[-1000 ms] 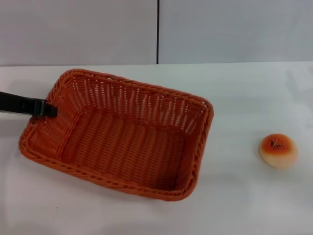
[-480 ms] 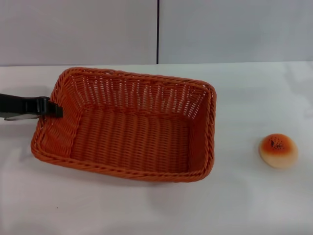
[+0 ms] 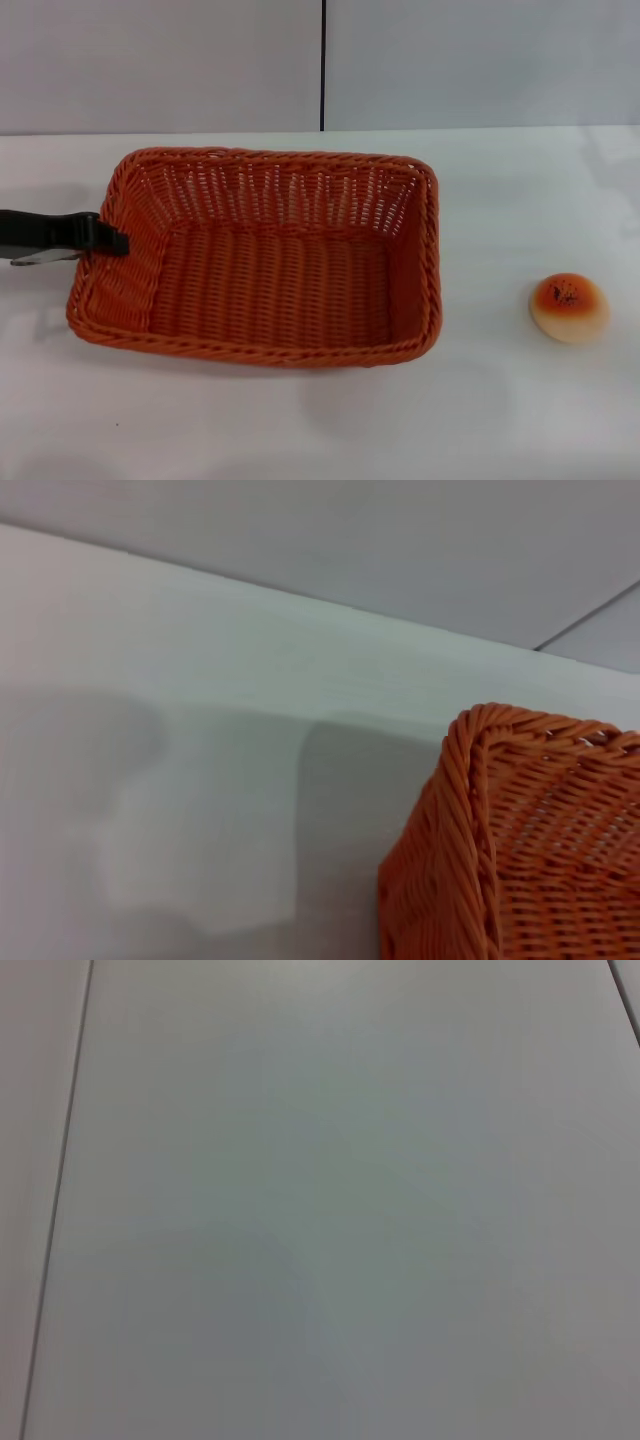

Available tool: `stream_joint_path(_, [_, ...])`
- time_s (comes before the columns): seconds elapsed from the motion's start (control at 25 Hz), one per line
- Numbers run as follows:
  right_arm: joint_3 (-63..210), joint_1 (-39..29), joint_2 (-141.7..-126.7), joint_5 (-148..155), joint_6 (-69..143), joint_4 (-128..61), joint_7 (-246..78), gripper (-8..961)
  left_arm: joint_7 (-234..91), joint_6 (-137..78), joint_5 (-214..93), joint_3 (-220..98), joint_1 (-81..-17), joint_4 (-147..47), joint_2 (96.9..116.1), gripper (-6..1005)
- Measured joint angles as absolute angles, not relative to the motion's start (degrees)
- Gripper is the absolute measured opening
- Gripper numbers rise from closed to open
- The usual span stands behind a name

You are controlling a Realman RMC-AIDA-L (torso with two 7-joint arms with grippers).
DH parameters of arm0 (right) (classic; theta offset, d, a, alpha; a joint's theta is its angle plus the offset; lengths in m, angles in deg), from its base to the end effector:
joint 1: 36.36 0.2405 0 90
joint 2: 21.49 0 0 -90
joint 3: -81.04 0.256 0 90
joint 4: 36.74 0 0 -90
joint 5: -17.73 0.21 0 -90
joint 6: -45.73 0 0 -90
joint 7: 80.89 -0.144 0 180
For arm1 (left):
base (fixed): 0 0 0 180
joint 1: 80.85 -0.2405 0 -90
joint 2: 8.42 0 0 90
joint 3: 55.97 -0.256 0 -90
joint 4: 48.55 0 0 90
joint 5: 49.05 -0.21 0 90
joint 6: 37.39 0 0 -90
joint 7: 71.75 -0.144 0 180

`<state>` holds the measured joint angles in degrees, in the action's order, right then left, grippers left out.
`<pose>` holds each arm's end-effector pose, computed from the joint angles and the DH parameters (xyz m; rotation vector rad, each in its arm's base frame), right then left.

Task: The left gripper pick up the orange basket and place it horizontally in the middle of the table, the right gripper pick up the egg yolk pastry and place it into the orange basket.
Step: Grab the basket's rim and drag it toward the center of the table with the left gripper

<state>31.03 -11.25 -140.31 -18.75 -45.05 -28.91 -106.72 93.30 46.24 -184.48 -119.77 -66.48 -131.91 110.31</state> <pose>0.2957 0.3204 0.0484 -1.5428 0.2682 1.1134 -0.2691 0.3117 0.0595 -2.0144 -1.7311 -0.1162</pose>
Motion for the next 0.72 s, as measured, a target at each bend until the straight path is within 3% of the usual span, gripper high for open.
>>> stream_joint_path(0.72, [30.67,-10.59,-140.31,-18.74,-44.70,-28.92,-106.73,638,91.12,49.25,-182.65,-118.98,-66.46,-132.94,109.77,166])
